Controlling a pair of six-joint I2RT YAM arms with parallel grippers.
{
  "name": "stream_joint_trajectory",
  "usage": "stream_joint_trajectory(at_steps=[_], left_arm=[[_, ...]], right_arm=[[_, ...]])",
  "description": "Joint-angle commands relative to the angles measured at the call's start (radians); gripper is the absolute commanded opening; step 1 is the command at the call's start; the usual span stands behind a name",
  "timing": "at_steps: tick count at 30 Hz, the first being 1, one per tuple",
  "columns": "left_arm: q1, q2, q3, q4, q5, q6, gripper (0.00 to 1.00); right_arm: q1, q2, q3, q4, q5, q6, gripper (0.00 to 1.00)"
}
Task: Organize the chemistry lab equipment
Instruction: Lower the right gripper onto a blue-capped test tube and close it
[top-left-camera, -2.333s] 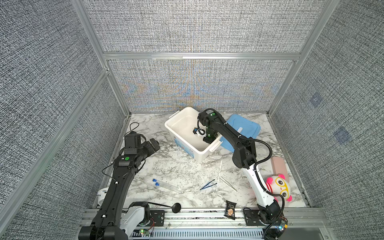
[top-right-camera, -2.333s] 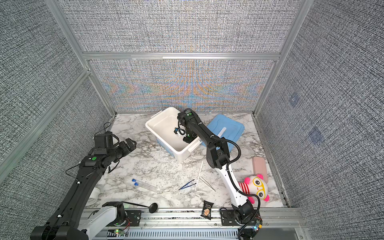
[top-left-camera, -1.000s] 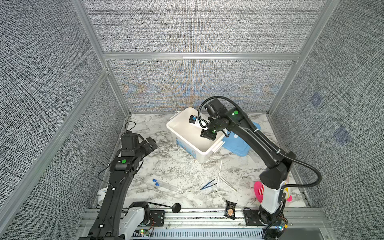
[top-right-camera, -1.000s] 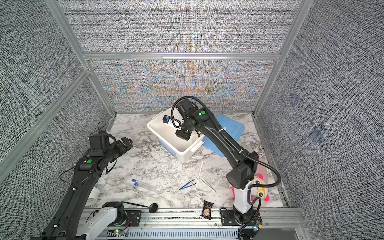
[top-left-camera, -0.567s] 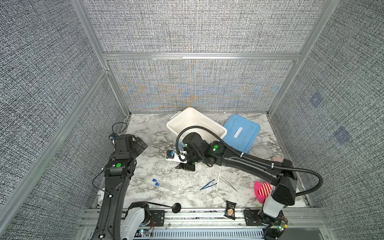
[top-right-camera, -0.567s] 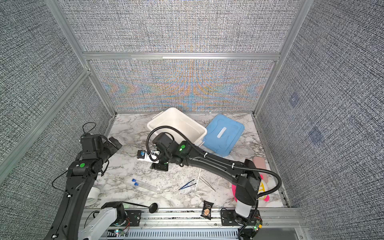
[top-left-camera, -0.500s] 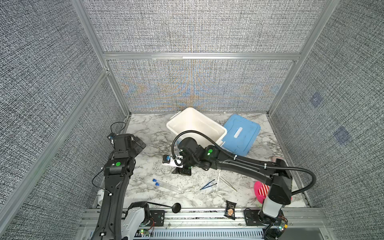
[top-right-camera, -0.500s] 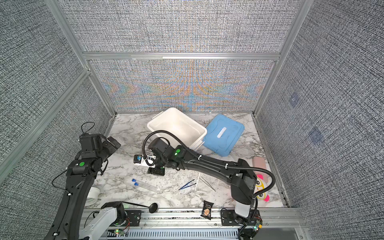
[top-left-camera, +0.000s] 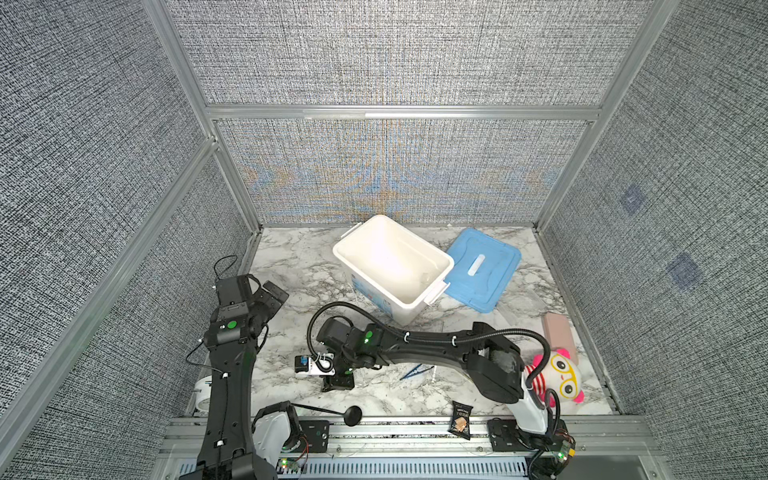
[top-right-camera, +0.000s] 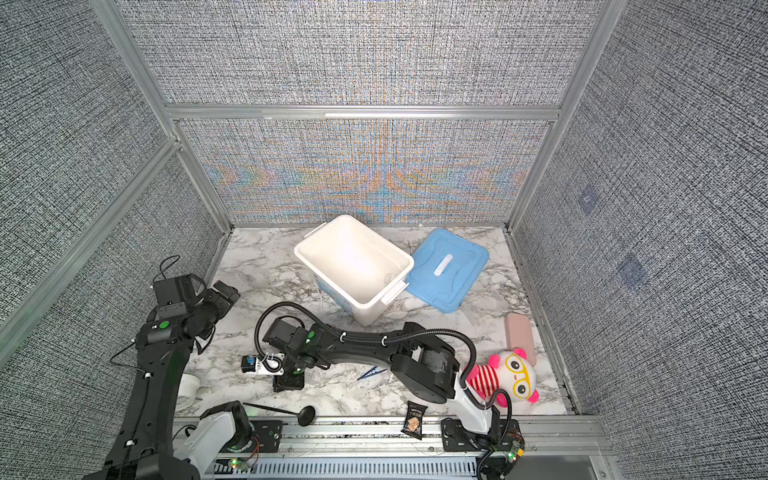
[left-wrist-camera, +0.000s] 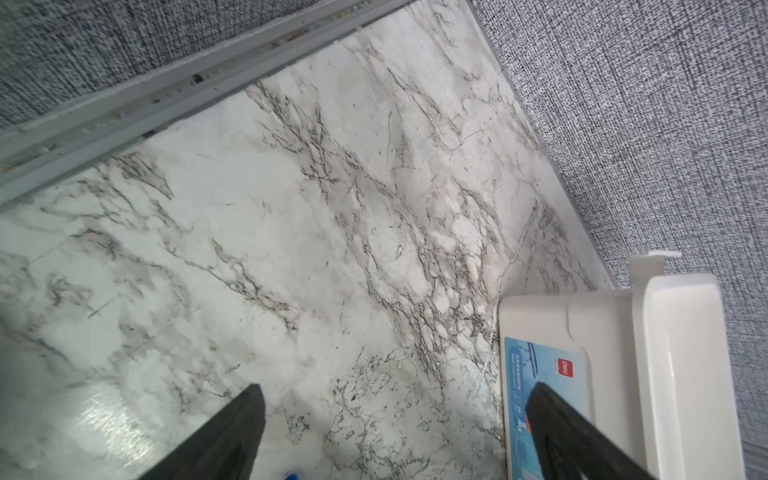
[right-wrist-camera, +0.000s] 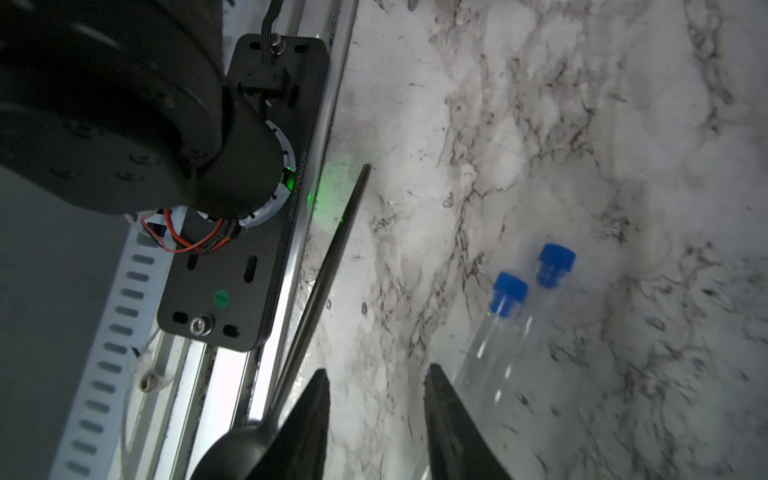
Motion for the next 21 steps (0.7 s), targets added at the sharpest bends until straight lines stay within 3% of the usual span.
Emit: stream_joint_trajectory(at_steps=[1,4,21], left_arm=[[0.029,-0.004,0.002,0.026,0.092,-0.011,0.99],[0.061,-0.015,-0.003,0.022,0.125,-0.013,0.99],[0.119,-0.027,-0.014,0.016,0.142,0.022,0.99]], right_arm=[[-0.002,0.042,0.041,0.031,0.03,-0.019,0.37],[-0.003,0.068,0.066,0.039,0.096,0.005,0.37],[-0.009,0.175,0.134,0.038,0.092,0.044,0.37]])
